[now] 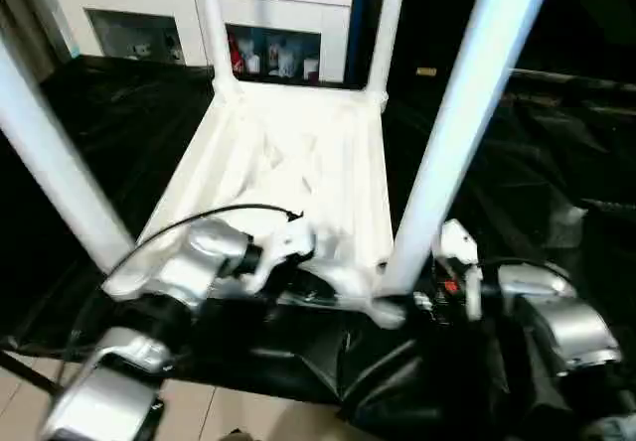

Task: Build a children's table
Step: Rotate leg to tighten

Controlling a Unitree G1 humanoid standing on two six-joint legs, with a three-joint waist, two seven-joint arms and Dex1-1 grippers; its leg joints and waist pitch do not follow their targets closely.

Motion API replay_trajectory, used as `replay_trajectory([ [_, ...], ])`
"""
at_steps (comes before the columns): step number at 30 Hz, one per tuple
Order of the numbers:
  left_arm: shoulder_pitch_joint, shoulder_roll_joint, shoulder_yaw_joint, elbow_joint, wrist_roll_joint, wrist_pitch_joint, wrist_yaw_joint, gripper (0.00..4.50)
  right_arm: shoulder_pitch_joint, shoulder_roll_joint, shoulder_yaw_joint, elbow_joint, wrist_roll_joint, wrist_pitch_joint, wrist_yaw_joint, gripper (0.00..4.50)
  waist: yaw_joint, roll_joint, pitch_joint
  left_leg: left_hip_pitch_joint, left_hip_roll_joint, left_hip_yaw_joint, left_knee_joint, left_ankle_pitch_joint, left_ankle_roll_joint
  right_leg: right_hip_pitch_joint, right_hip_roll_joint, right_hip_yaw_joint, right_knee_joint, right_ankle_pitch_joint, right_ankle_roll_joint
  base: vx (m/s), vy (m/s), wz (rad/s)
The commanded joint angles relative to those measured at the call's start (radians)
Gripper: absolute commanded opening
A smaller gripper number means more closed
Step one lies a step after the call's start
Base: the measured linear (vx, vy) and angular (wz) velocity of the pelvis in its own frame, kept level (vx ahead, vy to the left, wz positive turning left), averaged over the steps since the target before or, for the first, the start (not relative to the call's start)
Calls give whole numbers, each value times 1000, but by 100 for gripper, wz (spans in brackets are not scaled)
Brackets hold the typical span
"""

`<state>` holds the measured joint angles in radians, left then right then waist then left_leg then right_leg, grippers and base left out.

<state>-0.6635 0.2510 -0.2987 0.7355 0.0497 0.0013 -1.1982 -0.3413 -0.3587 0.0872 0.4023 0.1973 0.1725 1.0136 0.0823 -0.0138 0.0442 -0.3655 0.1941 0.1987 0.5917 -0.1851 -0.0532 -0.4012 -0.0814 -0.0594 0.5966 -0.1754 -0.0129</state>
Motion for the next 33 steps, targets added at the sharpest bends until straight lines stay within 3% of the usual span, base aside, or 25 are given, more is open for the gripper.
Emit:
replay_trajectory([
  [1, -31, -53, 33, 14, -5, -2, 135, 0, 8, 52, 17, 49, -23, 12, -119, 235, -11, -5, -53, 16, 39, -25, -80, -284, -7, 40, -70, 39, -85, -366, -179, 0, 0, 0],
  [3, -45, -97, 36, 35, 13, 4, 232, 0, 13, 108, -9, 66, -33, 35, -244, 233, -24, 0, -52, 12, 40, -29, -85, -293, -14, 41, -67, 38, -86, -369, -163, 0, 0, 0],
  [5, -49, -115, 36, 40, 16, 5, 258, 0, 20, 124, -11, 62, -42, 31, -277, 210, -33, -6, -53, 15, 35, -26, -80, -309, 4, 38, -66, 39, -92, -372, -163, 0, 0, 0],
  [8, -64, -176, 16, 81, 44, -18, 334, 0, 31, 195, -17, 78, -100, 29, -450, 205, -35, 1, -49, 16, 33, -23, -81, -314, 13, 32, -65, 40, -99, -405, -151, 0, 0, 0],
  [12, -63, -205, -10, 93, 60, -40, 315, 0, 34, 242, 3, 83, -119, -19, -482, 205, -44, 4, -45, 22, 32, -31, -86, -385, 0, 28, -66, 34, -114, -511, -112, 0, 0, 0],
  [13, -58, -195, -16, 86, 58, -38, 284, 0, 39, 232, 7, 64, -106, -36, -447, 205, -46, 9, -47, 22, 33, -34, -87, -397, 1, 29, -67, 33, -114, -518, -108, 0, 0, 0],
  [14, -56, -188, -18, 83, 57, -37, 269, 0, 41, 224, 7, 53, -96, -41, -423, 237, -48, 7, -48, 21, 33, -33, -88, -399, 3, 29, -66, 33, -115, -511, -108, 0, 0, 0],
  [18, -43, -148, -25, 62, 35, -40, 168, 0, 50, 171, 0, 1, -28, -34, -274, 275, -46, 9, -52, 18, 38, -32, -91, -376, 21, 39, -65, 34, -105, -399, -146, 0, 0, 0],
  [20, -35, -118, -29, 50, 20, -49, 88, 0, 63, 116, 21, -51, -11, -17, -170, 298, -44, 9, -57, 11, 39, -27, -87, -305, 49, 48, -65, 38, -88, -252, -195, 0, 0, 0],
  [23, -30, -102, -31, 42, 12, -60, 45, 0, 69, 82, 36, -73, 1, -12, -111, 298, -42, 9, -61, 11, 39, -23, -81, -250, 68, 52, -67, 38, -78, -166, -231, 0, 0, 0],
  [24, -15, -64, -34, 11, -14, -67, -58, 0, 77, 11, 62, -108, 20, -20, 9, 298, -38, 6, -63, 10, 38, -23, -79, -228, 76, 58, -68, 36, -76, -148, -241, 0, 0, 0],
  [27, -3, -39, -34, -16, -33, -58, -122, 0, 75, -28, 68, -121, 33, -13, 73, 298, -28, 14, -65, 8, 45, -16, -73, -170, 115, 55, -63, 35, -64, -58, -270, 0, 0, 0],
  [30, 15, 19, -43, -65, -58, -17, -243, 0, 61, -91, 73, -125, 44, -1, 198, 298, -13, 10, -66, 11, 48, -13, -70, -160, 117, 53, -63, 33, -55, -38, -289, 0, 0, 0],
  [31, 16, 23, -43, -66, -58, -12, -250, 0, 59, -95, 75, -122, 41, -3, 205, 298, -7, 14, -63, 13, 50, -12, -72, -170, 113, 49, -65, 34, -59, -61, -289, 0, 0, 0],
  [33, 18, 34, -45, -70, -59, -7, -268, 0, 53, -104, 80, -116, 38, 0, 228, 298, -1, 11, -61, 14, 50, -12, -74, -192, 97, 48, -65, 34, -62, -110, -276, 0, 0, 0],
])
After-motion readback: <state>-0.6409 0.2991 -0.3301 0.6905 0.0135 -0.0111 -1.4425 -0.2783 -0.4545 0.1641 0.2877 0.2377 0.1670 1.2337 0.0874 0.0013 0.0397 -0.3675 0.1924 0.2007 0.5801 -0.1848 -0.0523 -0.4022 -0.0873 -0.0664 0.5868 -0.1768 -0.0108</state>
